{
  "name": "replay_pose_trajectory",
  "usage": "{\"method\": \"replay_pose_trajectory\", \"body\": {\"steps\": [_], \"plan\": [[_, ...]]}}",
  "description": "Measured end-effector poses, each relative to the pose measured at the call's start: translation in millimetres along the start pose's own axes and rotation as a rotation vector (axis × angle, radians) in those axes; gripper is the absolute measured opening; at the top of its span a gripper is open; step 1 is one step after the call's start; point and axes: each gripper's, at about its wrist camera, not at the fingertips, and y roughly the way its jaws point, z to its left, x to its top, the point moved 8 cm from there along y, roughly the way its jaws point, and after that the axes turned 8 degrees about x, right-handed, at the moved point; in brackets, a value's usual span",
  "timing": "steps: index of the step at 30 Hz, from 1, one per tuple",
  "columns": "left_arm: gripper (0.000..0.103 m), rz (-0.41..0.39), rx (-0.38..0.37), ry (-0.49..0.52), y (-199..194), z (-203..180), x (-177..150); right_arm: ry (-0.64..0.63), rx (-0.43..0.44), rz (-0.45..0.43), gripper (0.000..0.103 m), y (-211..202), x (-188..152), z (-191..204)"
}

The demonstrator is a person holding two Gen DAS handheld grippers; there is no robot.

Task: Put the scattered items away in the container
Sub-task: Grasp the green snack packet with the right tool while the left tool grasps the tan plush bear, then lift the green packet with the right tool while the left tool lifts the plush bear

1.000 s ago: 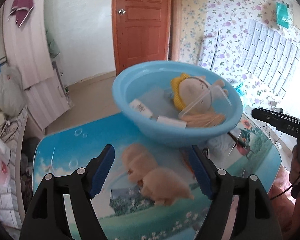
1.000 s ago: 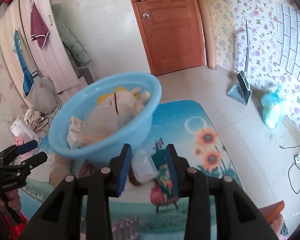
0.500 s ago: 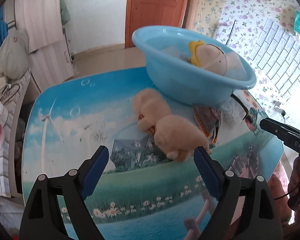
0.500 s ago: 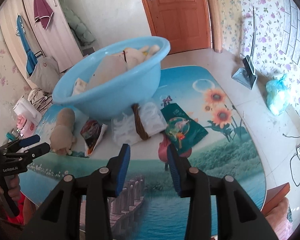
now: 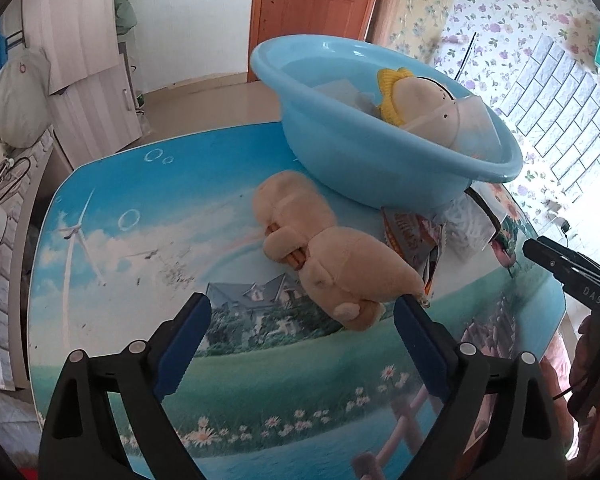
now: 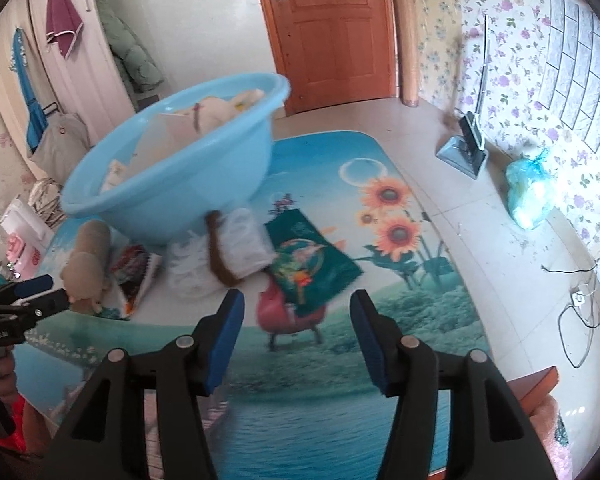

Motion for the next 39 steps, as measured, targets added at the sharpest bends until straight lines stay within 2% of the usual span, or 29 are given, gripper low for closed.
{"method": "replay_pose_trajectory", "body": {"steps": [9,15,19,21,23,24,26,28,31,39], "plan": [[0.095,0.014,-0.032,0.019,9,-20,13,-0.095,-0.001,0.024,0.069,19,10,-3],[0.095,0.03,-0.039,0.028,19,-30,21,-0.155,0.013,0.075,0.069,42,12,-4],[0.096,0.031,-0.026,0.055,25,-34,22,-0.193,-0.007,0.068,0.069,46,12,-6],[0.098,0.038,-0.028,0.059,30,-34,20,-0.195,0.0,0.062,0.068,46,12,-7],[0.098,0.059,-0.022,0.057,38,-34,17,-0.207,-0.005,0.058,0.055,44,11,-6],[0.099,0.063,-0.018,0.056,40,-35,16,-0.211,-0.001,0.061,0.054,43,10,-6],[0.1,0.037,0.0,0.076,42,-35,17,-0.206,0.007,0.064,0.053,41,8,-5],[0.099,0.024,-0.004,0.099,41,-38,17,-0.2,0.019,0.064,0.045,38,6,-4],[0.082,-0.001,-0.043,0.121,35,-42,17,-0.191,0.032,0.07,0.045,32,-1,0],[0.08,-0.031,-0.064,0.138,12,-40,6,-0.17,0.041,0.089,0.045,16,-18,10]]}}
